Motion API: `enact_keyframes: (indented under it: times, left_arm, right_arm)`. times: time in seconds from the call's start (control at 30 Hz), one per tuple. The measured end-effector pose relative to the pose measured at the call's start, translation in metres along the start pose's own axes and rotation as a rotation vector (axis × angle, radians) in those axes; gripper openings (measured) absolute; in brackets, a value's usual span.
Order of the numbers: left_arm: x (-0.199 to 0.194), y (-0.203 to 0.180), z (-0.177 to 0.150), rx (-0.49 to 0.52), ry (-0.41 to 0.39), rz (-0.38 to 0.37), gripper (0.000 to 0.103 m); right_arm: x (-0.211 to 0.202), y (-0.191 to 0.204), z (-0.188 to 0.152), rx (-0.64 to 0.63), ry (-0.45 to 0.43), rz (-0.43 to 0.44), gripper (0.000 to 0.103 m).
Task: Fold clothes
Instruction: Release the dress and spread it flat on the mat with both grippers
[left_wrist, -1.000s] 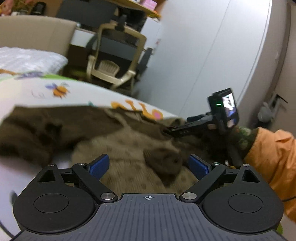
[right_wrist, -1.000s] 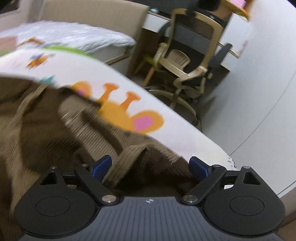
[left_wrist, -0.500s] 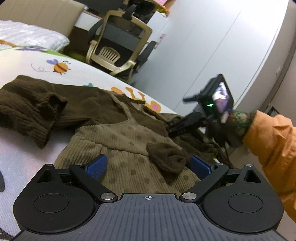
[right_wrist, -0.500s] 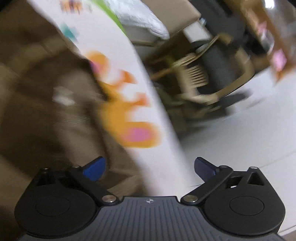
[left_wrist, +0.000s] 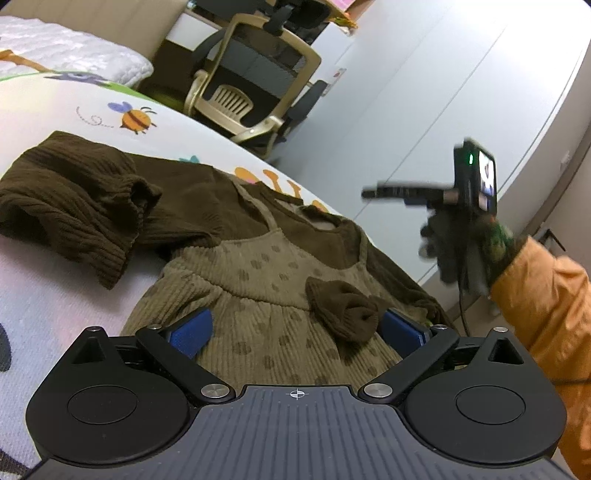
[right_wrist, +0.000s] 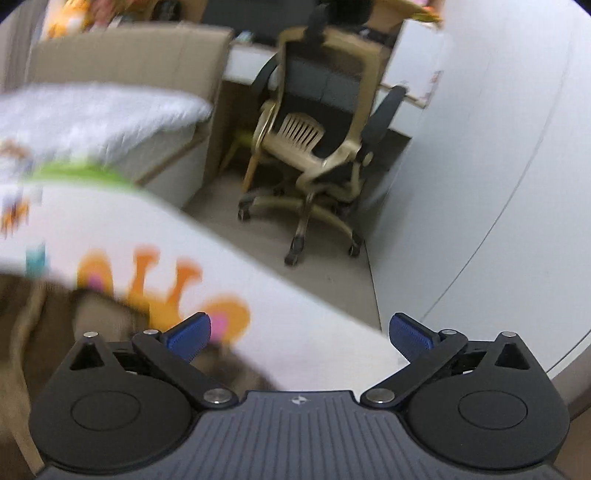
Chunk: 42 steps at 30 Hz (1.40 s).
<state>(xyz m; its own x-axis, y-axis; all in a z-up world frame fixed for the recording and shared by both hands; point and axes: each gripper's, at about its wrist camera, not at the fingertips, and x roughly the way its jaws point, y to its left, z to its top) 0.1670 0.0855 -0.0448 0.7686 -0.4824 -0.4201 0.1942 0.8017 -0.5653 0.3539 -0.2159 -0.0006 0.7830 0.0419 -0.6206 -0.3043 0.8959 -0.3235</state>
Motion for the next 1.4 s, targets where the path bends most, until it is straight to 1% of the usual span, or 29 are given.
enact_keyframes:
  times: [0.03,0.13,0.17,0.27,0.3,0.37,0.47,0.5,0.57,0.6,0.73,0.8,0.9,0.97,1.03,1.07,1.1,1.17,1.2,1.23,1.3,1.33,1.37,1.4]
  left_arm:
    - [0.0,0.0,0.0,0.0,0.001,0.003,0.101]
    - [0.002,0.0,0.0,0.004,0.004,0.012,0.101]
    - [0.002,0.0,0.0,0.005,0.005,0.015,0.101]
    - [-0.001,0.002,0.0,0.002,0.004,0.024,0.101]
    - [-0.002,0.002,-0.001,0.0,0.001,0.031,0.101]
    - [-0.006,0.001,-0.002,0.004,-0.004,0.049,0.101]
    - [-0.009,-0.002,-0.003,0.018,-0.004,0.076,0.101]
    - [-0.009,-0.004,-0.002,0.026,0.003,0.086,0.101]
    - [-0.012,-0.008,-0.001,0.051,0.023,0.116,0.101]
    - [-0.016,-0.012,-0.001,0.077,0.033,0.135,0.101]
    - [-0.041,-0.031,-0.007,0.196,0.073,0.183,0.101]
    - [-0.057,-0.043,-0.015,0.265,0.105,0.176,0.101]
    - [-0.078,-0.064,-0.038,0.387,0.155,0.179,0.101]
    - [-0.091,-0.075,-0.056,0.462,0.186,0.196,0.101]
    - [-0.101,-0.08,-0.07,0.502,0.205,0.212,0.101]
    - [-0.106,-0.082,-0.076,0.511,0.216,0.215,0.101]
    - [-0.109,-0.083,-0.081,0.515,0.229,0.217,0.101]
    - [-0.115,-0.082,-0.088,0.521,0.244,0.224,0.102]
    - [-0.117,-0.083,-0.092,0.527,0.249,0.229,0.102]
    - [-0.118,-0.083,-0.094,0.536,0.251,0.239,0.102]
    - [-0.122,-0.083,-0.098,0.554,0.249,0.265,0.102]
    - [-0.125,-0.082,-0.098,0.555,0.243,0.278,0.102]
    - [-0.128,-0.081,-0.098,0.553,0.234,0.29,0.102]
    - [-0.13,-0.079,-0.096,0.545,0.227,0.303,0.102]
  right_arm:
    - [0.006,0.004,-0.009,-0.028,0.022,-0.01,0.103]
    - [0.032,0.014,-0.034,-0.062,0.081,-0.057,0.103]
    - [0.035,0.013,-0.038,-0.041,0.073,-0.06,0.103]
    - [0.025,0.002,-0.041,0.05,0.031,-0.054,0.103]
    - [0.013,-0.003,-0.044,0.084,-0.005,-0.03,0.103]
    - [-0.018,-0.015,-0.051,0.166,-0.066,0.073,0.103]
    - [-0.067,-0.034,-0.078,0.292,-0.082,0.279,0.103]
    - [-0.081,-0.038,-0.091,0.308,-0.081,0.319,0.103]
    - [-0.107,-0.044,-0.117,0.31,-0.082,0.345,0.103]
    - [-0.12,-0.047,-0.131,0.305,-0.084,0.343,0.103]
    - [-0.171,-0.054,-0.189,0.205,-0.1,0.198,0.103]
    - [-0.195,-0.048,-0.21,0.15,-0.082,0.207,0.103]
    - [-0.231,-0.038,-0.242,0.067,-0.054,0.221,0.103]
    - [-0.256,-0.032,-0.264,0.011,-0.035,0.23,0.103]
    - [-0.277,-0.024,-0.284,-0.045,-0.014,0.235,0.103]
    - [-0.28,-0.017,-0.291,-0.072,0.003,0.221,0.103]
    - [-0.281,-0.01,-0.296,-0.091,0.017,0.184,0.103]
    - [-0.274,0.0,-0.302,-0.116,0.025,0.07,0.103]
    - [-0.27,0.004,-0.302,-0.113,0.0,0.014,0.103]
    - [-0.27,0.006,-0.301,-0.095,-0.042,-0.046,0.103]
    - [-0.277,0.009,-0.297,-0.049,-0.155,-0.175,0.103]
    - [-0.285,0.005,-0.294,-0.014,-0.216,-0.215,0.103]
    - [-0.293,0.0,-0.291,0.022,-0.255,-0.247,0.103]
    - [-0.299,-0.007,-0.289,0.05,-0.269,-0.277,0.103]
